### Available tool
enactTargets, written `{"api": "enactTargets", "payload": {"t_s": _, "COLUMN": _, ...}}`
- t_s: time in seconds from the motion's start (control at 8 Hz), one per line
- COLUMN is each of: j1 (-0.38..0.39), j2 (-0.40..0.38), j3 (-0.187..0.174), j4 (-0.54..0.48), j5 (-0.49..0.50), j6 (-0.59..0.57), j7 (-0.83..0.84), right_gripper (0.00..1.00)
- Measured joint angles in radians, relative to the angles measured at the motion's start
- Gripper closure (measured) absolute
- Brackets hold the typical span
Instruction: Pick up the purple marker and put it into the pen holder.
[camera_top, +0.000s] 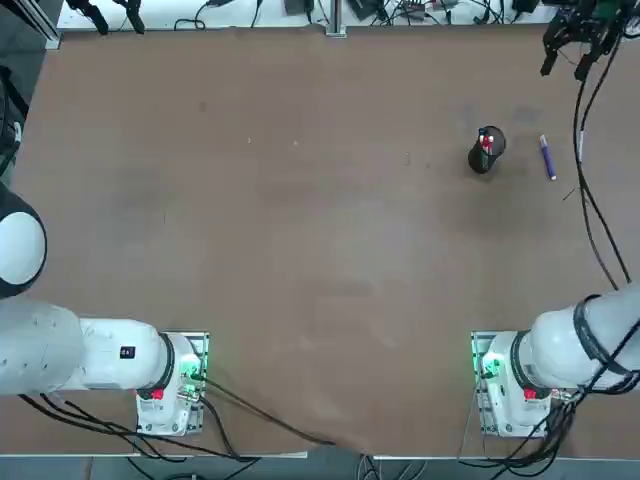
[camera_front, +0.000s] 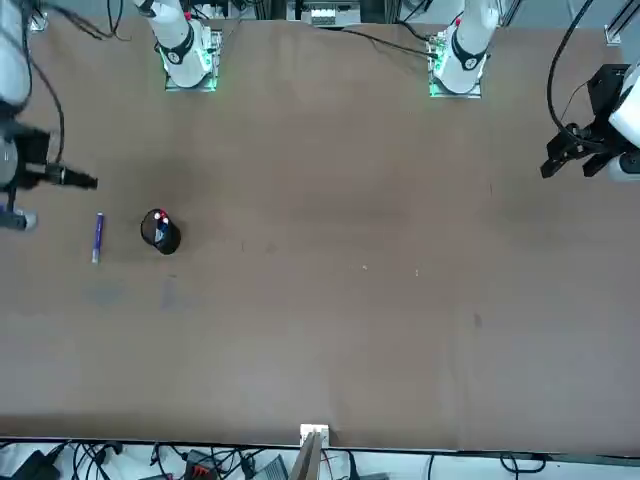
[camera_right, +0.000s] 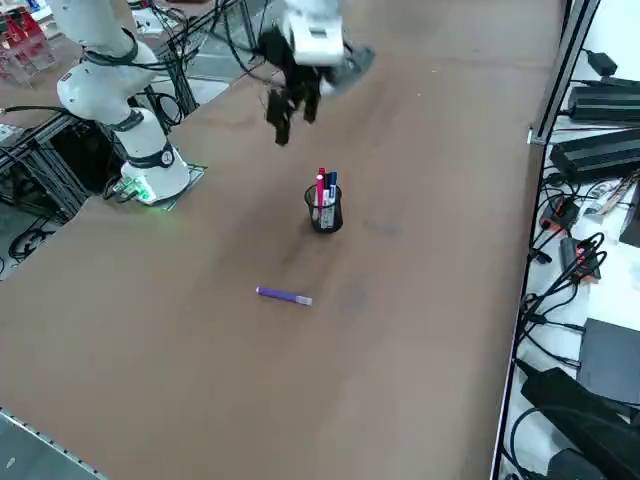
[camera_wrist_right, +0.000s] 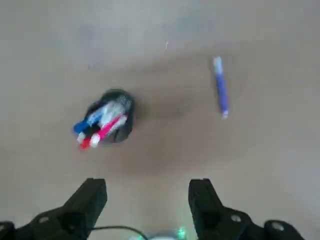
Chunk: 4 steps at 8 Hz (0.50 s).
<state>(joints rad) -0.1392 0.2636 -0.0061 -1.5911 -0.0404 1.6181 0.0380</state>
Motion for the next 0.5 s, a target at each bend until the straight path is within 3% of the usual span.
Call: {"api": "enactTargets", "payload": {"t_s": 0.5, "j1": -0.157, "j2": 0.138, "j3": -0.005, "j4": -0.131, "j5": -0.006, "j6": 0.399, "j7": -0.243, "right_gripper": 0.00}}
